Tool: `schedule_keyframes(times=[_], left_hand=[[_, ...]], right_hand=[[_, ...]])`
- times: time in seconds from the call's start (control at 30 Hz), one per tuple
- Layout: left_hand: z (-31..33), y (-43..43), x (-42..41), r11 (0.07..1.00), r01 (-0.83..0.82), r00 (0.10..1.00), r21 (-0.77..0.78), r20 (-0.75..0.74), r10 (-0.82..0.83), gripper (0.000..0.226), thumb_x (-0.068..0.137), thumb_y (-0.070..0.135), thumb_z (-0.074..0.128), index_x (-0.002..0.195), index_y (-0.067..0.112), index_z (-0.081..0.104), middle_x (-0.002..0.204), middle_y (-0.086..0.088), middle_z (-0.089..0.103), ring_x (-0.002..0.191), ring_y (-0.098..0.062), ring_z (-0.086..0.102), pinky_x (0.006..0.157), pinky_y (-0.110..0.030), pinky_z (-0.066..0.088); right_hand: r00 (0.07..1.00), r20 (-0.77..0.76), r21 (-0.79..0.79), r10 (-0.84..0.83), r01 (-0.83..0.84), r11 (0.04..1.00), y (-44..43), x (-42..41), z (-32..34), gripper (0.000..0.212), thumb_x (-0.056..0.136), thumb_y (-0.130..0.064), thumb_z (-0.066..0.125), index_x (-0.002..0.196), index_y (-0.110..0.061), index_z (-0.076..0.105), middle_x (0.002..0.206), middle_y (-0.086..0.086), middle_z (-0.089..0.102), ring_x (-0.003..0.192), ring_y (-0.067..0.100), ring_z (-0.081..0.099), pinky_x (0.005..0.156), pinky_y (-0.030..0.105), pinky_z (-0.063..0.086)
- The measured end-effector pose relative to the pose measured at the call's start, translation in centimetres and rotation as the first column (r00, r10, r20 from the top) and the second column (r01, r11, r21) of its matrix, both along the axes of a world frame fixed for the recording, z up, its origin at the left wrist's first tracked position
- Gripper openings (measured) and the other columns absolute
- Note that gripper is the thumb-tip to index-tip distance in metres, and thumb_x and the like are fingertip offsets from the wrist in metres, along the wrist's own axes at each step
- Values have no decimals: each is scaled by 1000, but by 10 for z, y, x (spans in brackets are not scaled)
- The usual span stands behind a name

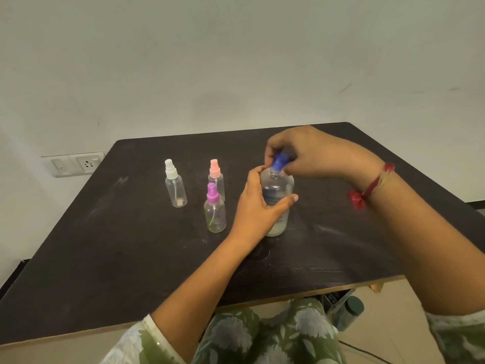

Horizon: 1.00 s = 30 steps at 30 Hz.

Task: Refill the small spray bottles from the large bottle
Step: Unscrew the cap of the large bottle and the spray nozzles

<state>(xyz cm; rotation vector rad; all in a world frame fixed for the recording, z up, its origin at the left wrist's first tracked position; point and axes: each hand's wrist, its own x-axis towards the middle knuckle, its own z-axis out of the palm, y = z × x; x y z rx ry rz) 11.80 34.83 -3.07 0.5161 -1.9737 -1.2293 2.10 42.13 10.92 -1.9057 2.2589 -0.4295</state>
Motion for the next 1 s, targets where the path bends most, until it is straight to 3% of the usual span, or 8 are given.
schedule_keyframes(times=[0.17,0.33,0.4,0.5,0.7,1.0], left_hand=[[-1,1,-1,1000,-17,1000,-13,-11,17,63,76,35,79,122,34,37,124,8,54,110,-5,56,89,-15,45],[-2,1,-1,998,-42,999,-39,-15,41,62,76,36,79,121,34,37,123,9,54,108,-3,55,84,-5,41],[-3,1,-2,998,-52,999,-45,-19,51,62,75,37,79,121,34,37,123,8,54,109,-4,55,86,-9,42],[-4,2,-4,997,-59,998,-48,-23,57,62,75,37,79,120,34,36,122,8,54,109,-6,55,87,-12,43],[-2,1,-15,997,-55,998,-47,-2,55,64,74,39,80,121,34,36,123,7,54,111,-8,54,93,-21,46],[1,-4,-34,999,-31,1000,-34,2,31,66,75,36,80,123,30,35,124,7,50,113,-9,52,90,-18,42]], right_hand=[[895,441,-268,-70,206,941,21,-32,-23,35,79,-9,70,110,-23,61,97,-3,58,81,14,57,77,26,48],[701,702,-285,-125,437,853,27,-56,-65,19,80,-9,72,95,-19,69,96,4,67,85,11,60,76,18,50],[668,725,-271,-169,502,821,27,-67,-83,19,77,-12,76,94,-17,70,92,4,68,79,9,61,68,13,48],[642,726,-228,-247,564,794,28,-81,-111,24,76,-3,75,94,-15,67,94,7,66,79,11,59,70,16,46],[676,631,-166,-382,598,784,32,-96,-141,40,74,1,70,106,-19,56,96,0,57,80,10,56,67,15,43],[701,591,-137,-399,575,807,36,-100,-151,50,78,-5,73,119,-21,50,102,2,60,85,8,59,68,13,44]])
